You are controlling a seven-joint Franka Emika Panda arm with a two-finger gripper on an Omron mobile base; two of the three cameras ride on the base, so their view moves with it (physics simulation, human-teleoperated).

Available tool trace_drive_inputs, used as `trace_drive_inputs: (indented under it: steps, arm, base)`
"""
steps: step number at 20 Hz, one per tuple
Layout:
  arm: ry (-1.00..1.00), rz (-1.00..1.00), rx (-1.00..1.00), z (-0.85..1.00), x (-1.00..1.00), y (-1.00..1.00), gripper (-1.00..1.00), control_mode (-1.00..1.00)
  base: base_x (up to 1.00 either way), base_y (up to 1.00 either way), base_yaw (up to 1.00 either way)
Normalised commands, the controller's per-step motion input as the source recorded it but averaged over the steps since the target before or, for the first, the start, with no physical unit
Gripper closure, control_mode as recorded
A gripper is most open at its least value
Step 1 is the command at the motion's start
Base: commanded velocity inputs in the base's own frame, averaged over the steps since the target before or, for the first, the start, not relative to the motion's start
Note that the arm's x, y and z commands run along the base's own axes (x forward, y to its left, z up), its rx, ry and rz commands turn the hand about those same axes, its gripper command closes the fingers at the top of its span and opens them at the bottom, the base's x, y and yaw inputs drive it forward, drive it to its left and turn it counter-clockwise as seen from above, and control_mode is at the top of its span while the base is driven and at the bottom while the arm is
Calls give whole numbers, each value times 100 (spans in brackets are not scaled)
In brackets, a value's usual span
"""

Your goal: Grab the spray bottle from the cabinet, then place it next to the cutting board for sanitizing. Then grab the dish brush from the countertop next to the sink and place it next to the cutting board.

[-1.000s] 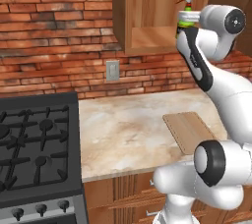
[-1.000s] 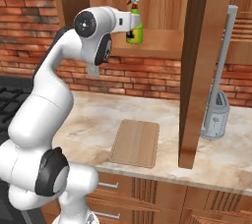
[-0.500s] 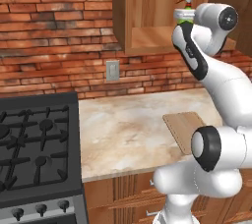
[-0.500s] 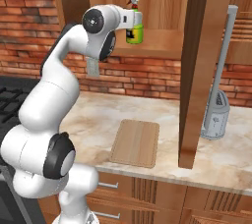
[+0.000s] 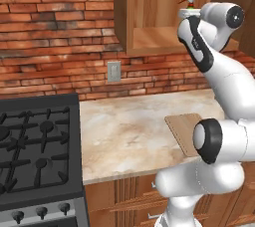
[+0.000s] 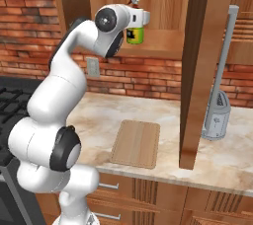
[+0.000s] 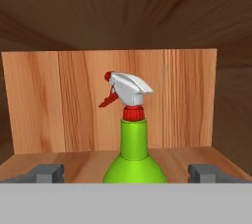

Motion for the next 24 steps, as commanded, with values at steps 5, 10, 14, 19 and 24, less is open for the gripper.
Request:
trace_drive_inputs:
  steps: [5, 10, 14, 19, 24]
  arm:
    - [2, 0, 0, 0, 20, -3, -100, -100]
    - [0, 0, 0, 0, 17, -2, -100, -100]
    - [0, 0, 0, 0, 16, 0, -100, -100]
    - [0, 0, 0, 0, 11, -1, -100, -100]
    - [0, 0, 0, -10, 5, -5, -100, -100]
  base:
    - [0, 0, 0]
    - [0, 0, 0]
    - [0, 0, 0]
    - [0, 0, 0]
    - [0, 0, 0]
